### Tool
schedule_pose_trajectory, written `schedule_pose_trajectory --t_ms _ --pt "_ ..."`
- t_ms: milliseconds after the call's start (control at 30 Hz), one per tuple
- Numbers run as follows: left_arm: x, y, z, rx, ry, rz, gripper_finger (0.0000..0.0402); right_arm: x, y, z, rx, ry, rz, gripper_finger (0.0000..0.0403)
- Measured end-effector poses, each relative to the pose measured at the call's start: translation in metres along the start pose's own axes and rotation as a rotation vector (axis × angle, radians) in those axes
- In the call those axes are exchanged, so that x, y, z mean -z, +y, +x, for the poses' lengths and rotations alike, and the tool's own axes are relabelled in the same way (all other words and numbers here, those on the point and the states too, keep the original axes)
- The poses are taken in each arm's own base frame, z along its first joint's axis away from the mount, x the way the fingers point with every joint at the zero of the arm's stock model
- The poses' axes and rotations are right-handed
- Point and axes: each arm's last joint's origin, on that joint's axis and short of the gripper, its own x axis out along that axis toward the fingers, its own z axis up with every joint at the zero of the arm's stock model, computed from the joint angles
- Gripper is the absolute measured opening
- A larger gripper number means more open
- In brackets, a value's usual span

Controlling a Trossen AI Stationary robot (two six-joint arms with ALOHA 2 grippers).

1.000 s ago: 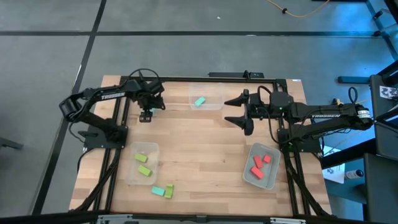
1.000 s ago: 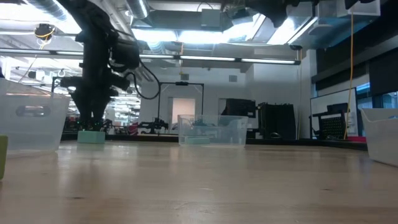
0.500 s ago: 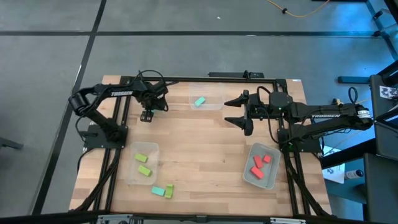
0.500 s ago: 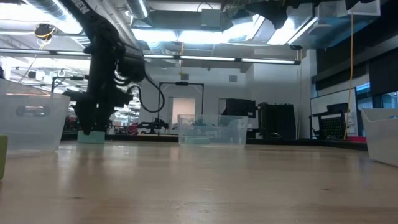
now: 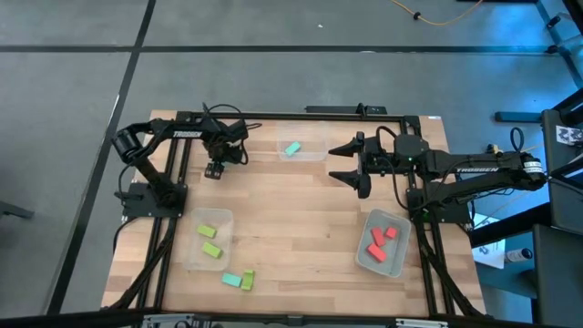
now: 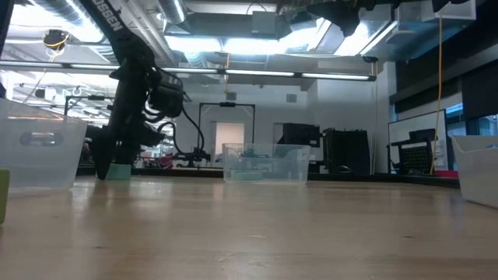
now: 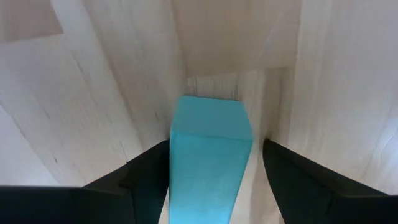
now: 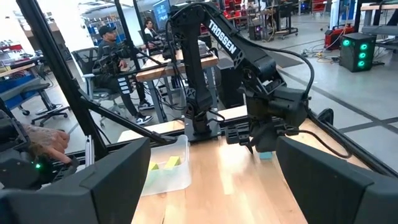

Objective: Sort & place blocks by color
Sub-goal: Put the top blue block into the top transparent bin

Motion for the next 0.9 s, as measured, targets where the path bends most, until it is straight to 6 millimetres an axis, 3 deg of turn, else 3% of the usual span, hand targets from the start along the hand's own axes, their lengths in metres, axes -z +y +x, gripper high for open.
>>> schedule_pose_trajectory --t_ms 167,367,467,600,700,900 --pt "0.0 0.0 0.0 -0.003 0.002 0.024 0.0217 0.0 0.0 0.0 0.0 0.0 0.036 0.0351" --pt "0.001 -0.001 -0.002 -0.004 -0.009 0.035 0.0124 0.0 0.0 0.0 0.0 0.0 0.036 0.0351" --pt "-0.001 0.001 -0.014 -0.002 -0.058 0.004 0.0121 0.0 0.0 0.0 0.0 0.0 0.035 0.0351" --pt "-0.005 0.011 -0.052 -0.019 -0.269 -0.149 0.0121 0.0 0.0 0.0 -0.001 -0.005 0.009 0.0351" --pt "-0.006 0.014 -0.092 -0.024 -0.555 -0.315 0.0121 -0.001 0.0 0.0 -0.003 -0.012 0.008 0.0351" --pt "-0.006 -0.01 -0.162 -0.058 -1.199 -0.51 0.0121 -0.001 0.0 0.0 -0.004 -0.013 0.006 0.0351"
